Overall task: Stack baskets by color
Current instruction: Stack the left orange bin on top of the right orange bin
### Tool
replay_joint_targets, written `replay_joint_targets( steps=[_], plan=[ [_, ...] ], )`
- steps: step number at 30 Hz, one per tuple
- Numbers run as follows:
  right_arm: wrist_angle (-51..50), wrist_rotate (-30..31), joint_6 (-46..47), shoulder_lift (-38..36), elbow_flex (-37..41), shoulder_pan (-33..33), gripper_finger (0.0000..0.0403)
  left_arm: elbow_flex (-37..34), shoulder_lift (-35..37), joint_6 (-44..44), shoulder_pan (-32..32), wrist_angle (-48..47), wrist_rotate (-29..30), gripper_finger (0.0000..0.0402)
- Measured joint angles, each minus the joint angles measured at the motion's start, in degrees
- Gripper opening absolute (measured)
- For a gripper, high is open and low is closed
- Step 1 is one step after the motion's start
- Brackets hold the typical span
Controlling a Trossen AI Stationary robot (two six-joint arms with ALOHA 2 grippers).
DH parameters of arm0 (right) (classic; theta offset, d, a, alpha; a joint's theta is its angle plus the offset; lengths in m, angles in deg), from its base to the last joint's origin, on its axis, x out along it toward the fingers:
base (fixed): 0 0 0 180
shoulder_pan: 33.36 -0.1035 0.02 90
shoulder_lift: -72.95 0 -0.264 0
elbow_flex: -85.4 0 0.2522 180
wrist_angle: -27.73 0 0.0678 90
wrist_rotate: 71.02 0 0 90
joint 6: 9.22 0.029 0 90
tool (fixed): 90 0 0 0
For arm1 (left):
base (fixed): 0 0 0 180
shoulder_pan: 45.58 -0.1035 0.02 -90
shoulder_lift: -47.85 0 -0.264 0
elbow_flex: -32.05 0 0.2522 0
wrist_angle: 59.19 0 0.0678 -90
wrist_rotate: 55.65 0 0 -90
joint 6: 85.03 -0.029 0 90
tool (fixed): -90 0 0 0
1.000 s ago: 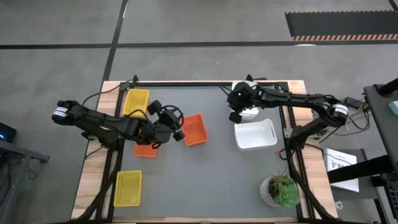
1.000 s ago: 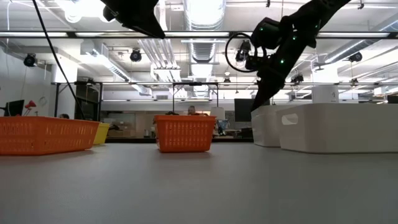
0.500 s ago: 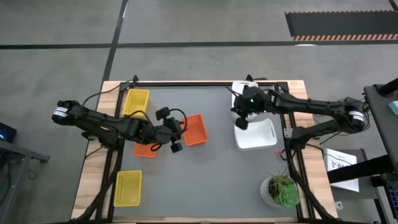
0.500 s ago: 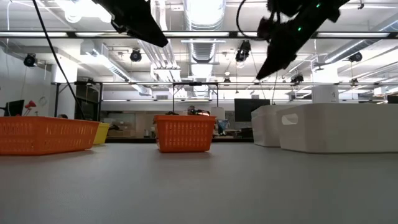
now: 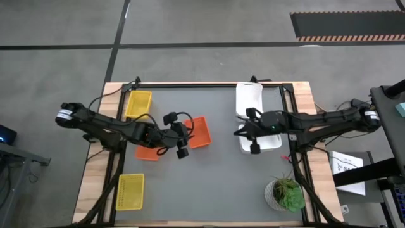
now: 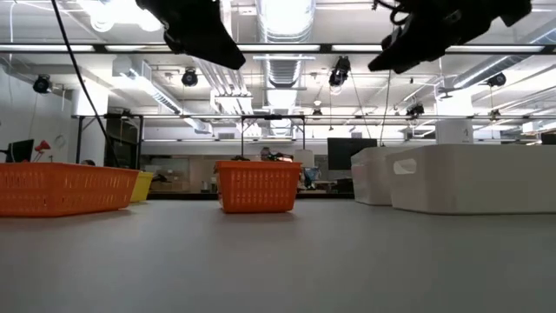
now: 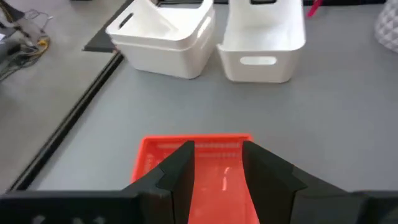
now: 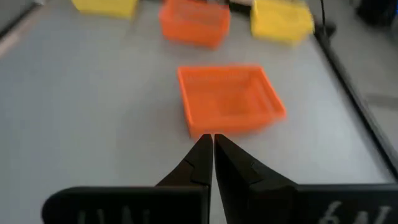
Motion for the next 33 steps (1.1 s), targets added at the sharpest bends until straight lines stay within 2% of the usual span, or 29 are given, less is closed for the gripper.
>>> replay_joint_targets(
  steps=[3, 7, 9, 11, 14, 18, 22, 25, 33],
  plan=[
    [5.43, -0.03, -3.75, -1.58, 3.09, -1.63, 0.0008, 0.00, -2.08, 2.22, 0.12, 2.10, -1.50, 0.0118],
    [7.67, -0.01, -7.01, -3.60, 4.60, -2.19, 0.0008, 0.00, -5.82, 7.38, 0.26, 2.02, -4.54, 0.0118],
    [7.57, -0.01, -7.69, -4.51, 4.76, -2.19, 0.0008, 0.00, -7.31, 9.42, 0.26, 1.90, -8.70, 0.0118],
    [6.98, -0.01, -8.26, -5.58, 4.75, -2.17, 0.0008, 0.37, -8.32, 12.50, 0.26, 0.80, -15.89, 0.0118],
    [5.94, -0.24, -8.83, -7.14, 4.59, -2.19, 0.0008, 3.69, -8.42, 17.08, 0.28, -7.96, -28.77, 0.0118],
    [5.41, -0.44, -9.12, -8.90, 5.02, -2.19, 0.0008, 7.12, -7.71, 17.89, 1.02, -26.87, -37.65, 0.0118],
    [5.29, -0.42, -9.06, -9.45, 5.16, -2.19, 0.0008, 7.02, -7.41, 15.46, 1.80, -43.60, -39.10, 0.0118],
    [5.26, -0.44, -8.94, -9.46, 5.16, -2.19, 0.0008, 5.26, -7.18, 13.58, 2.01, -50.35, -38.80, 0.0118],
    [3.78, -0.44, -8.03, -9.46, 5.18, -2.19, 0.0008, -1.27, -5.72, 11.54, 5.15, -51.64, -37.91, 0.0118]
  ],
)
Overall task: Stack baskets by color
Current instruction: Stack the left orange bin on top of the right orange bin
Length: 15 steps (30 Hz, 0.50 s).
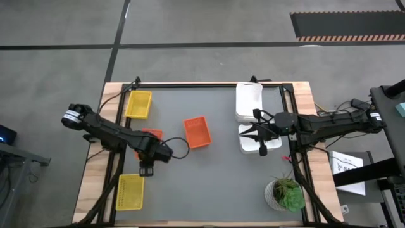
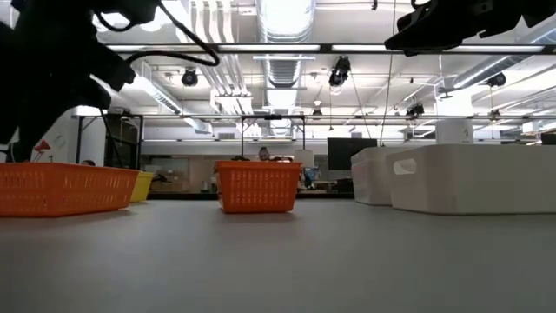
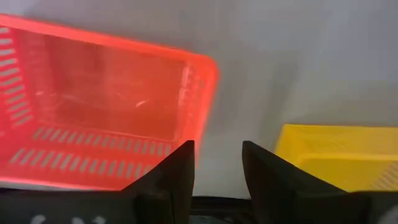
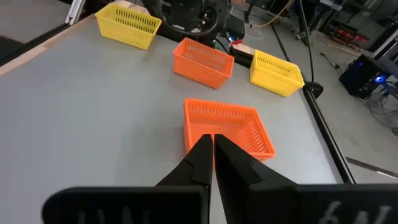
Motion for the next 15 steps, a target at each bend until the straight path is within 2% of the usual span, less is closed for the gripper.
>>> replay_joint_targets(
  steps=[10, 15],
  plan=[
    [-1.22, 0.02, 0.15, -0.04, 0.00, 0.00, 0.0008, -8.54, 0.04, 0.21, 0.18, 10.88, 2.93, 0.0114],
    [-1.22, 0.02, 0.15, -0.11, 0.00, 0.00, 0.0009, -9.64, 0.04, 0.84, 0.16, 12.86, 4.50, 0.0067]
  ],
)
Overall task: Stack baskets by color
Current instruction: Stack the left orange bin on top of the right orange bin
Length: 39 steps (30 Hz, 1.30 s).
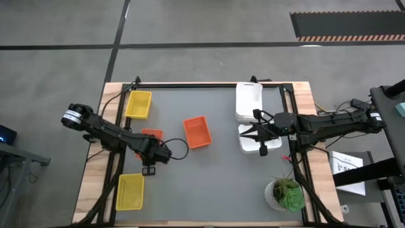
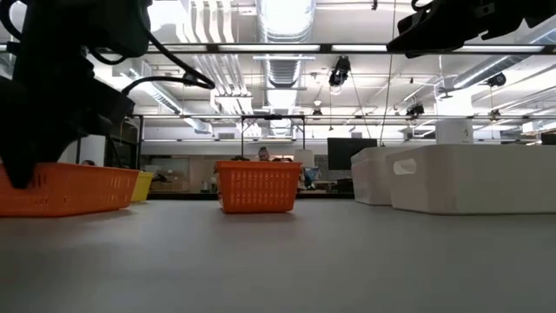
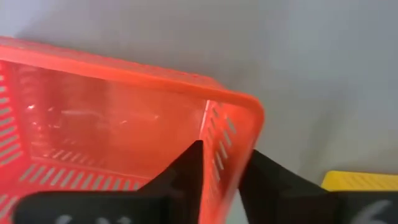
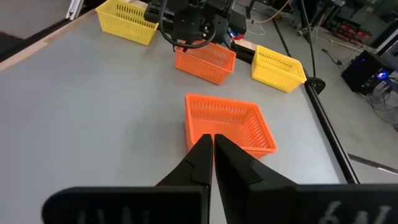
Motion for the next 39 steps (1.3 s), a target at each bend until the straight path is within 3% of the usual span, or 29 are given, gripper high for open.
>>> replay_joint_targets(
  steps=[4, 11, 23, 29, 34, 39],
  plan=[
    [0.04, 0.00, 0.00, -0.02, 0.00, 0.00, 0.0009, 0.65, 0.00, 3.09, 0.00, 0.20, 0.19, 0.0012],
    [0.04, 0.00, 0.00, -0.02, 0.00, 0.00, 0.0009, 5.51, 0.00, 6.87, -0.02, -0.40, 1.92, 0.0001],
    [-4.56, 0.59, 1.51, -5.30, 0.00, 0.00, 0.0009, 30.68, -0.02, 12.90, -0.11, -1.77, 14.28, 0.0000],
    [-5.26, 0.57, 1.93, -7.87, 1.39, 0.01, 0.0009, 40.46, -2.00, 5.11, -0.23, 5.60, 21.63, 0.0000],
    [-8.60, 0.57, 2.23, -9.27, 1.47, 0.00, 0.0009, 43.79, -6.61, -3.12, -1.43, 11.16, 21.86, 0.0000],
    [-10.78, 0.54, 2.90, -11.28, 1.49, 0.01, 0.0009, 44.31, -11.59, -3.17, -3.94, 10.86, 21.88, 0.0000]
  ],
)
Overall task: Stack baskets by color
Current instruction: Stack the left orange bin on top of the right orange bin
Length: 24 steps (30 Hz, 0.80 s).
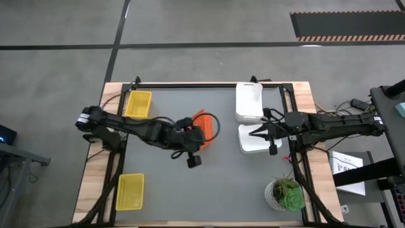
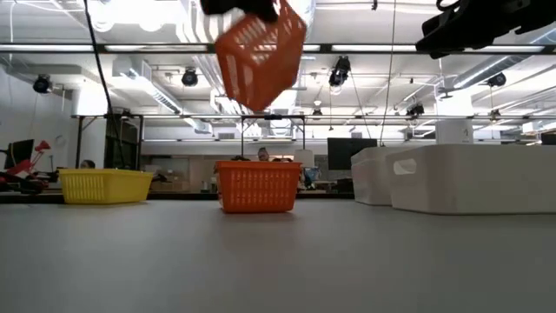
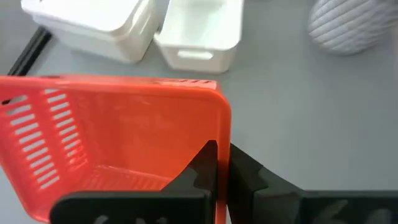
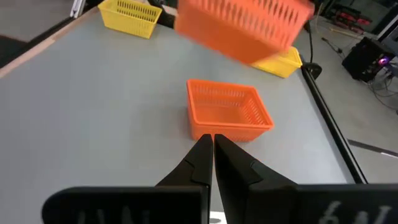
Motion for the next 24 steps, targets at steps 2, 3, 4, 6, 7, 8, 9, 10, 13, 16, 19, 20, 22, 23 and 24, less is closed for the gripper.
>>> replay_joint_targets(
  steps=[2, 3, 4, 6, 7, 8, 9, 10, 13, 16, 19, 20, 22, 23, 24],
  plan=[
    [-0.67, -0.01, 0.09, -0.96, 0.00, 0.01, 0.0009, -0.11, -2.19, 0.01, -1.16, -0.17, -0.04, 0.0000],
    [-1.09, -0.01, 0.12, -1.35, 0.00, 0.00, 0.0009, -0.15, -3.08, 0.01, -1.74, -0.17, -0.08, 0.0000],
    [-1.13, -0.01, 0.31, -1.56, 0.00, 0.02, 0.0009, -0.19, -3.88, 0.01, -2.26, -0.32, -0.14, 0.0000],
    [-1.76, -0.01, 0.90, -2.01, 0.00, 0.02, 0.0009, -0.25, -5.48, 0.03, -3.40, -0.70, -0.99, 0.0000],
    [-2.22, -0.02, 1.01, -2.23, 0.02, 0.02, 0.0009, -0.25, -6.12, -0.03, -3.92, -0.95, -2.00, 0.0000],
    [-2.36, -0.03, 1.01, -2.35, 0.03, 0.00, 0.0009, -0.25, -6.78, -0.03, -4.38, -1.92, -2.78, 0.0000],
    [-2.46, -0.03, 1.01, -2.53, 0.04, -0.01, 0.0009, -0.31, -7.50, 0.01, -4.80, -3.11, -3.18, 0.0000],
    [-2.49, -0.03, 1.01, -2.63, 0.06, 0.02, 0.0009, -0.31, -8.19, 0.04, -5.21, -3.65, -3.17, 0.0000],
    [-2.51, -0.03, 1.01, -2.58, 0.07, 0.00, 0.0009, -0.57, -10.17, 1.09, -6.62, -3.63, -3.13, 0.0000],
    [-2.54, -0.03, 1.06, -2.58, 0.11, 0.01, 0.0009, -0.66, -12.20, 1.05, -7.46, -3.79, -4.16, 0.0000],
    [-2.57, -0.04, 1.52, -2.58, 0.11, 0.00, 0.0009, -0.68, -13.14, 1.04, -8.19, -3.82, -4.71, 0.0000],
    [-2.61, -0.03, 1.55, -2.58, 0.11, 0.02, 0.0009, -0.67, -13.42, 1.06, -8.34, -3.84, -4.84, 0.0000],
    [-2.64, -0.03, 1.60, -2.58, 0.11, 0.00, 0.0009, -0.82, -13.72, 1.08, -8.66, -4.51, -4.83, 0.0000],
    [-2.64, -0.03, 1.61, -2.58, 0.11, 0.00, 0.0009, -1.17, -13.74, 1.11, -8.78, -4.67, -4.73, 0.0000],
    [-2.64, -0.03, 1.62, -2.58, 0.11, 0.02, 0.0009, -1.42, -13.74, 1.13, -8.89, -4.64, -4.63, 0.0000]
  ],
)
